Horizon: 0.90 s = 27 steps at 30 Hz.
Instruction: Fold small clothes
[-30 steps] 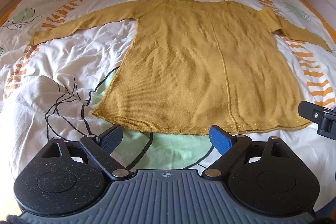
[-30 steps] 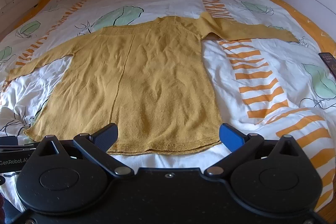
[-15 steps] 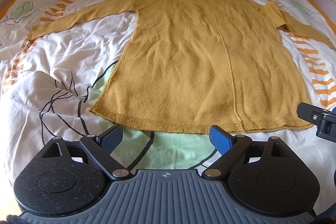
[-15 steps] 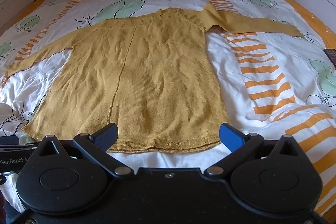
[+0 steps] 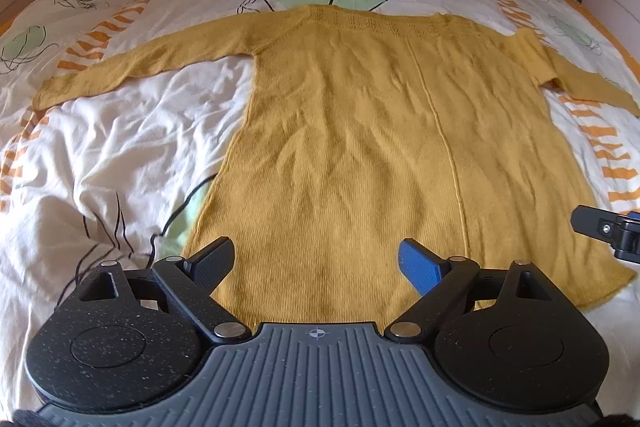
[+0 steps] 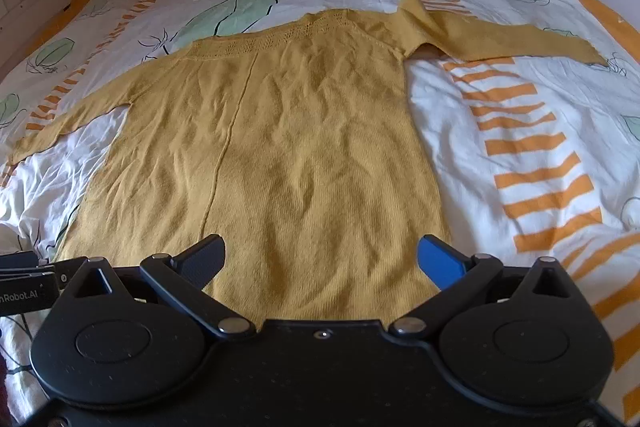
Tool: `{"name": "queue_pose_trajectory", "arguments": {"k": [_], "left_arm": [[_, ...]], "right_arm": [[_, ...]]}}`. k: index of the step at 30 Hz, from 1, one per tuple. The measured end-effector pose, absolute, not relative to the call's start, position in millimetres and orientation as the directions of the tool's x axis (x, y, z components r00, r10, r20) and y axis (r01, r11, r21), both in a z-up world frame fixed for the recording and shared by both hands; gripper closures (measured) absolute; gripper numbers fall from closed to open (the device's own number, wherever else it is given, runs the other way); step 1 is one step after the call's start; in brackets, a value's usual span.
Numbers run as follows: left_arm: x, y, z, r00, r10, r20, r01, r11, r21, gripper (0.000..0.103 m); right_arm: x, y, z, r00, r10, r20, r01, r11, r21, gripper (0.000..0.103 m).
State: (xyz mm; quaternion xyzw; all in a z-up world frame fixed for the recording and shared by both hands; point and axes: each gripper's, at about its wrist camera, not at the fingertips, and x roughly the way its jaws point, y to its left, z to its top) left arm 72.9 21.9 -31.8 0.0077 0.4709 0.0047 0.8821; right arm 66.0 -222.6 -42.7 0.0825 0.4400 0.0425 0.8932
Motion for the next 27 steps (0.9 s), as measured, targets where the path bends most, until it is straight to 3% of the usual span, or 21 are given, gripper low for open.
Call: {"name": "queue_pose_trajectory", "arguments": {"k": [9,18,21,27], "left_arm": [[141.2,11.4,-27.3,0.665,0.066,-0.744,0.059,0.988,0.14,0.014],[212.0,12.8,-34.1,0.703,-0.011,-0.711,0.042,0.999,0.026,0.014],[236.2,13.3,-41.0,0.712,0.021,-0.702,-0.008,1.0,0.022,0.014],[277.0,14.8,-60.2,0.709,0.094,-0.699,-0.082,0.995,0.051,0.014]], "right_arm": [[142.7,-268.4,-46.1,0.651,0.12,-0.75,0.031,0.982,0.185,0.001],[224.4,-341.2,-52.0,0.696,0.057,-0.715,0.136,0.968,0.21,0.004],[251.6,-370.4,-53.7,0.702,0.023,-0.711,0.158,0.969,0.188,0.011],[299.6,-432.7,-53.6,0.697,-0.129,-0.705,0.247,0.967,0.068,0.014]]}}
